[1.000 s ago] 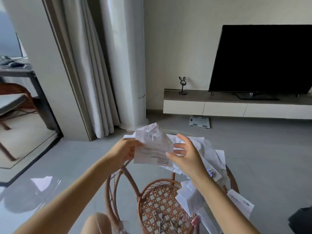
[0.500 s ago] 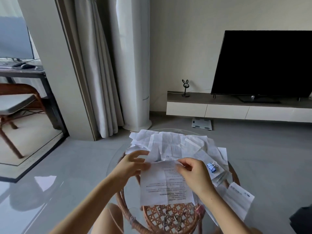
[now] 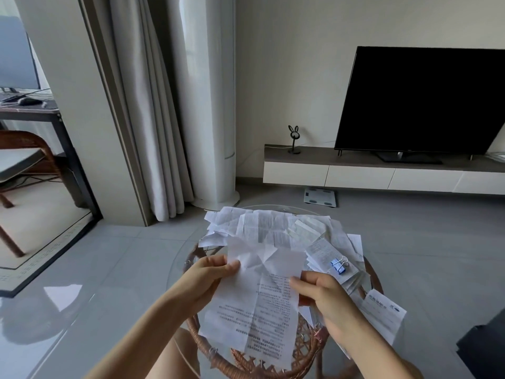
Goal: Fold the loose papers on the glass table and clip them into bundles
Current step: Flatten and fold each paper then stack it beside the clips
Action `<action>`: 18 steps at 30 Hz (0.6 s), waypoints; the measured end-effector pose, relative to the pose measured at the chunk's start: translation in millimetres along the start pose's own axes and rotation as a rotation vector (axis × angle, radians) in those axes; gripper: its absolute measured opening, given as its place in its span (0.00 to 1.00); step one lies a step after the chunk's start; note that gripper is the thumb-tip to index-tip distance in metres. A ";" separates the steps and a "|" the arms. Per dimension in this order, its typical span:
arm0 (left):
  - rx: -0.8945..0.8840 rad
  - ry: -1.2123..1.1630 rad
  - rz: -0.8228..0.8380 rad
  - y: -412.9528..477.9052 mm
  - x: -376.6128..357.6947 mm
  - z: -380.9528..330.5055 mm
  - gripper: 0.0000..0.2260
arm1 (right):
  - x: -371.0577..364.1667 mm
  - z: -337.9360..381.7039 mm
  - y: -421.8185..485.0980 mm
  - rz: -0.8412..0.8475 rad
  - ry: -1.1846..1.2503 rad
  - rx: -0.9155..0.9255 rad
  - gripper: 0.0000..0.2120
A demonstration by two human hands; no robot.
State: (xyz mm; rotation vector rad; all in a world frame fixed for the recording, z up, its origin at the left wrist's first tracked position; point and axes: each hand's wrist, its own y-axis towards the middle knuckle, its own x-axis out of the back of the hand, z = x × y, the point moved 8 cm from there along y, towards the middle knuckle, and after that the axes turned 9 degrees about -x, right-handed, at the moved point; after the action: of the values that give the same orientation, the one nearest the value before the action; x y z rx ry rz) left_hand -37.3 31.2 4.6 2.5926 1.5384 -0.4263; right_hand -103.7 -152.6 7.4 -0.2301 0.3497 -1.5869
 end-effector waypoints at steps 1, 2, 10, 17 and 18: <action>-0.021 0.020 0.019 1.2 0.6 -4.1 0.08 | -0.5 4.6 0.9 -0.020 -0.054 0.024 0.07; -0.051 0.069 0.035 2.8 1.8 -9.0 0.10 | -1.2 10.6 2.8 -0.058 -0.138 0.062 0.06; -0.670 1.046 -0.106 10.3 13.8 -81.2 0.05 | -22.2 69.0 0.9 -0.460 -0.792 0.679 0.15; -0.800 1.258 0.190 -41.5 21.2 4.6 0.10 | -40.6 -23.7 -17.8 -0.270 -1.119 0.902 0.31; -0.787 1.275 0.244 -46.3 20.0 17.8 0.10 | -40.6 -35.9 -19.2 -0.227 -1.119 0.882 0.32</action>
State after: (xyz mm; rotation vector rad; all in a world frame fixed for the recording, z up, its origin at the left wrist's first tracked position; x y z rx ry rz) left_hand -72.1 66.6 -15.4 2.2260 1.0579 1.7397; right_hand -132.5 -108.9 -16.4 -0.4251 -1.2459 -1.4438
